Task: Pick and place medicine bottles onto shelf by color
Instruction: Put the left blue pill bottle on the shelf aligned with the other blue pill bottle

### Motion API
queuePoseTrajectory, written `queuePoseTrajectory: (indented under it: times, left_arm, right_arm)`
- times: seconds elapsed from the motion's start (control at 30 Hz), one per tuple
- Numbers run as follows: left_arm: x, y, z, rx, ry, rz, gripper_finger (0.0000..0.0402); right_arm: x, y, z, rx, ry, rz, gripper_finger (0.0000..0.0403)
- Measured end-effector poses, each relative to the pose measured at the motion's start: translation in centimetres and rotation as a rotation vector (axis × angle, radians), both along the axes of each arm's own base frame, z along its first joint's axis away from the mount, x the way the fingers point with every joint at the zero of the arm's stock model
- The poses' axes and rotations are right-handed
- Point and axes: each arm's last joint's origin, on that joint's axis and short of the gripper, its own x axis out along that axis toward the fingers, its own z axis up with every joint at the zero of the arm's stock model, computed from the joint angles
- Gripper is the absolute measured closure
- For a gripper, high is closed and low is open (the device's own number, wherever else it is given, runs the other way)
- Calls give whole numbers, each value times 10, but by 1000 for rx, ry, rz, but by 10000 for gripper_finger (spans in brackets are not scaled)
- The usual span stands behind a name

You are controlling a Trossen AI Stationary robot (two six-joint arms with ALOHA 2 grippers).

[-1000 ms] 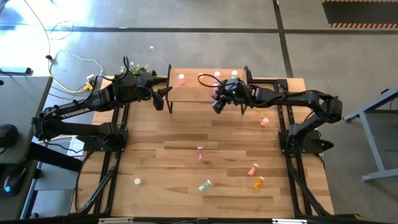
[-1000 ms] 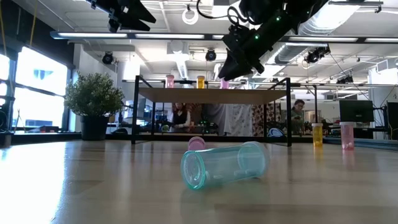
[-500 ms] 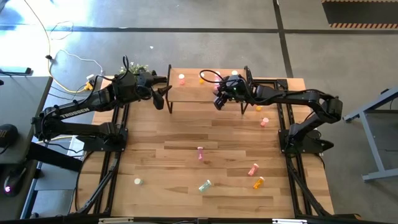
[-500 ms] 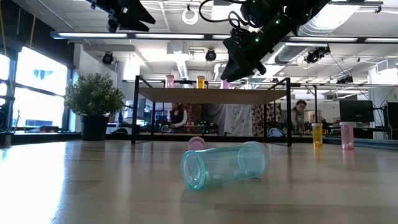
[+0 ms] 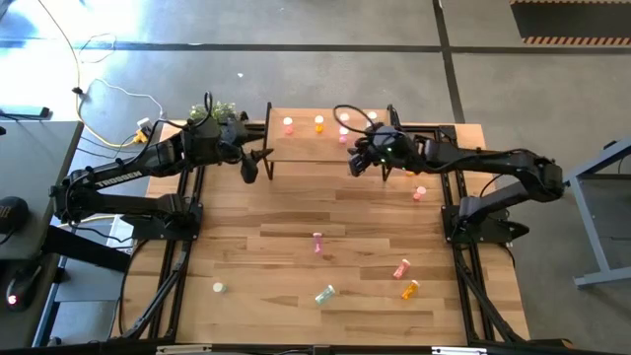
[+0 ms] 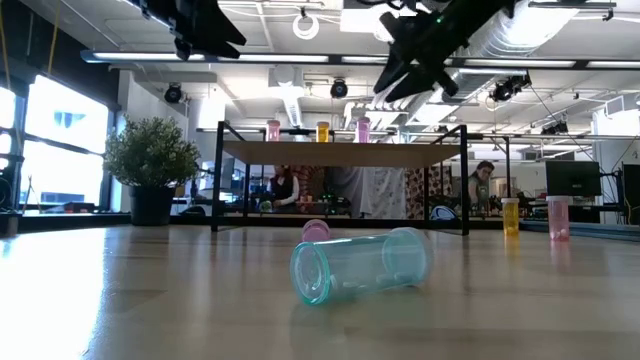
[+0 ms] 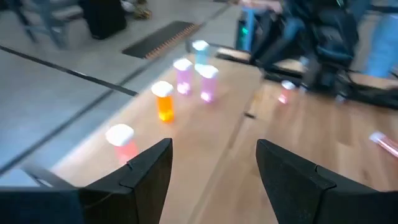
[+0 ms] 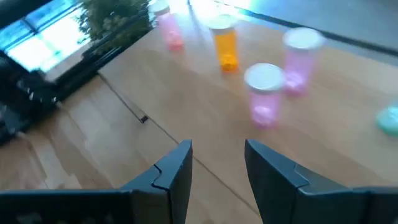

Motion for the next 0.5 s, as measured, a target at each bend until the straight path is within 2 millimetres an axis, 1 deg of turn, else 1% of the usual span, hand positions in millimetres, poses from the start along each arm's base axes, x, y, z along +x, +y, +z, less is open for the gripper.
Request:
queuePoseTrajectory:
  times: [0.27,0.37,0.5]
  left_arm:
    - [1,-4,-3,-63,10,-125,179]
    - [0,-7,-7,-128,18,-170,179]
    - [-1,-11,-12,-213,48,-219,179]
  right_arm:
    - [-29,22,16,150,-40,-56,266]
    - [-34,32,22,179,-85,-42,266]
    - [-34,49,26,211,-113,12,266]
